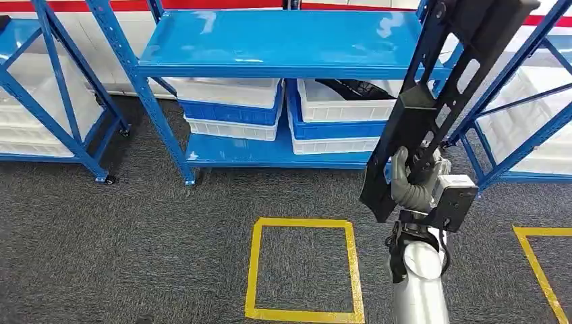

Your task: Take the parts from the cabinet and place them on the table.

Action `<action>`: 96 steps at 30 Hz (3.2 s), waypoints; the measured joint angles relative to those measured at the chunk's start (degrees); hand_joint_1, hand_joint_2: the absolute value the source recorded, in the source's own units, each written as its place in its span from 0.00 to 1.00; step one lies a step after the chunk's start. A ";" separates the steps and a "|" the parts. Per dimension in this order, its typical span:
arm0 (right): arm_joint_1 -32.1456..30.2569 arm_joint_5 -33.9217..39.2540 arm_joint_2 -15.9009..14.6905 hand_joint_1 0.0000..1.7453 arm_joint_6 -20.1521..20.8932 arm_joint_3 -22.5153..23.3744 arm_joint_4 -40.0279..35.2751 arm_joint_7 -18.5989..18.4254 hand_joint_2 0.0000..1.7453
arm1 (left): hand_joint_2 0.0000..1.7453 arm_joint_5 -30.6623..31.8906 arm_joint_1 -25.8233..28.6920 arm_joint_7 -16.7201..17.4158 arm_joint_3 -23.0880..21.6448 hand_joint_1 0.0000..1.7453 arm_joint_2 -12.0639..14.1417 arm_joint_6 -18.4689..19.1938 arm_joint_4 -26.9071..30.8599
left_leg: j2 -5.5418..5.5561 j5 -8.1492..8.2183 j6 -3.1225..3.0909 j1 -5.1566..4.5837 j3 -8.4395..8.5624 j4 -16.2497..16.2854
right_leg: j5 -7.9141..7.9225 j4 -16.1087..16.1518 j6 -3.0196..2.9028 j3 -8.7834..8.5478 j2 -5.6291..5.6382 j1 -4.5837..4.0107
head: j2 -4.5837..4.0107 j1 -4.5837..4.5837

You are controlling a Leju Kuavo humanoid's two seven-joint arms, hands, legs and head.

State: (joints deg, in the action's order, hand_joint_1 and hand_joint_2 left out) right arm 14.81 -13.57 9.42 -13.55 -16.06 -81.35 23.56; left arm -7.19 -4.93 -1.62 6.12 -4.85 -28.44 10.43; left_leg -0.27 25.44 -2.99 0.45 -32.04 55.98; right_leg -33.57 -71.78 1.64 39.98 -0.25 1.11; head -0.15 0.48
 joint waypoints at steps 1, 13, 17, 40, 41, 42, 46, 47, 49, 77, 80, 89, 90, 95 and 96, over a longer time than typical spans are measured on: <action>0.04 0.37 -0.22 1.00 0.00 0.22 0.33 0.00 1.00 | 1.00 0.30 0.00 0.00 0.00 0.00 0.00 0.00 0.00 | -0.10 -0.49 0.04 0.03 -0.72 0.11 | -0.58 -3.01 0.49 0.51 0.00 0.06 | 0.00 -0.09; 2.27 2.43 -2.71 1.00 -0.46 3.10 5.62 2.54 1.00 | 1.00 2.91 0.51 -1.05 -0.24 0.00 0.76 1.38 -0.02 | 0.13 2.93 3.41 0.47 -6.97 6.61 | 5.64 14.30 -1.13 -9.40 0.12 0.46 | 0.00 0.20; 2.34 2.43 -2.93 1.00 -0.46 3.41 6.29 2.60 1.00 | 1.00 2.93 0.51 -1.05 -0.26 0.00 0.85 1.40 -0.02 | 0.19 8.32 3.41 0.46 -8.76 19.69 | 7.66 13.59 -1.96 -6.16 -0.02 -0.62 | 0.00 0.22; 1.88 -0.70 -1.84 1.00 1.49 7.87 7.76 1.88 1.00 | 1.00 2.29 0.02 -2.21 -0.04 0.00 0.70 2.40 0.15 | -0.22 -7.72 2.71 0.07 -8.00 1.16 | 1.88 14.10 1.71 -12.89 0.43 0.54 | 0.00 0.22; 1.72 -0.70 -1.77 1.00 1.53 7.93 7.87 1.90 1.00 | 1.00 2.29 0.18 -2.23 -0.04 0.00 0.70 2.40 0.13 | -0.21 -8.23 3.14 0.24 -8.16 1.17 | 2.36 14.11 0.98 -12.15 0.24 0.81 | 0.00 0.33; 1.66 -0.68 -1.75 1.00 1.53 8.02 7.98 2.01 1.00 | 1.00 2.32 0.33 -2.25 -0.02 0.00 0.68 2.40 0.09 | -0.22 -6.88 3.36 0.63 -8.58 1.53 | 2.99 14.06 0.04 -11.99 0.06 1.49 | 0.00 0.35; 1.32 -0.42 -1.62 1.00 1.86 8.74 7.98 2.93 1.00 | 1.00 2.62 0.47 -2.47 -0.04 0.00 0.68 2.56 0.09 | -0.10 7.53 3.79 0.67 -11.10 16.37 | 6.23 13.86 -1.57 -8.85 -0.13 0.46 | 0.00 0.37; 1.23 -0.37 -1.62 1.00 1.90 8.92 7.98 2.99 1.00 | 1.00 2.73 0.47 -2.49 -0.04 0.00 0.66 2.58 0.09 | -0.10 7.51 3.79 0.68 -10.99 19.37 | 6.92 13.75 -1.62 -7.80 -0.13 0.28 | 0.00 0.46; 0.83 -0.35 -1.62 1.00 1.92 9.14 7.98 2.97 1.00 | 1.00 2.84 0.47 -2.49 -0.04 0.00 0.66 2.64 0.09 | -0.08 3.79 3.43 0.67 -7.89 18.62 | 8.29 13.59 -1.47 -5.90 -0.13 0.05 | 0.00 0.42; 2.17 -0.98 -0.50 1.00 5.35 12.31 8.63 4.85 1.00 | 1.00 3.08 0.58 -2.86 1.03 0.00 0.74 2.21 0.15 | 0.17 5.68 3.86 0.08 -12.20 17.35 | 3.88 16.27 -2.51 -12.85 -0.02 -0.13 | 0.00 -0.02; 2.10 -0.96 -0.50 1.00 5.36 12.61 8.96 4.85 1.00 | 1.00 3.34 0.64 -2.86 1.03 0.00 0.74 2.29 0.15 | 0.15 1.87 3.62 0.24 -8.30 13.88 | 4.16 15.74 -2.38 -12.13 -0.02 -0.17 | 0.00 0.02; 2.51 -0.94 -0.44 1.00 5.38 13.22 8.96 4.94 1.00 | 1.00 4.00 0.46 -2.91 1.03 0.00 0.96 2.56 0.15 | 0.15 -0.91 0.62 0.09 -1.51 0.28 | 2.00 11.75 -0.91 -8.85 0.13 -0.77 | 0.00 -0.24; 2.53 -0.81 -0.44 1.00 5.38 13.24 8.96 4.96 1.00 | 1.00 4.11 0.46 -2.91 1.03 0.00 1.03 2.58 0.15 | 0.13 -1.03 0.40 0.08 -1.66 0.28 | 0.54 8.40 -1.17 -7.23 0.14 -0.65 | 0.00 -0.24; 1.44 2.31 -0.70 1.00 7.21 14.53 8.98 4.87 1.00 | 1.00 4.57 0.71 -2.91 1.03 0.00 0.90 3.10 0.15 | -0.70 -1.42 0.38 0.09 -2.14 0.45 | 0.63 2.39 0.74 -4.29 0.01 0.29 | 0.00 -0.26; 1.44 2.54 -0.70 1.00 7.43 14.71 8.96 4.90 1.00 | 1.00 4.61 0.70 -2.91 1.03 0.00 0.81 3.13 0.15 | -1.06 -1.40 0.45 0.15 -2.14 0.65 | 2.80 7.47 1.45 -6.73 -0.38 0.58 | 0.00 -0.24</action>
State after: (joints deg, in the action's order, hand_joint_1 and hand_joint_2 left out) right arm 16.26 -11.04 8.72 -6.12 -1.35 -72.39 28.46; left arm -2.58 -4.23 -4.52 7.15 -4.04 -25.31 10.58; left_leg -1.33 24.04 -2.54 0.60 -34.18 56.63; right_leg -30.78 -64.31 3.09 33.25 -0.63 1.69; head -0.15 0.24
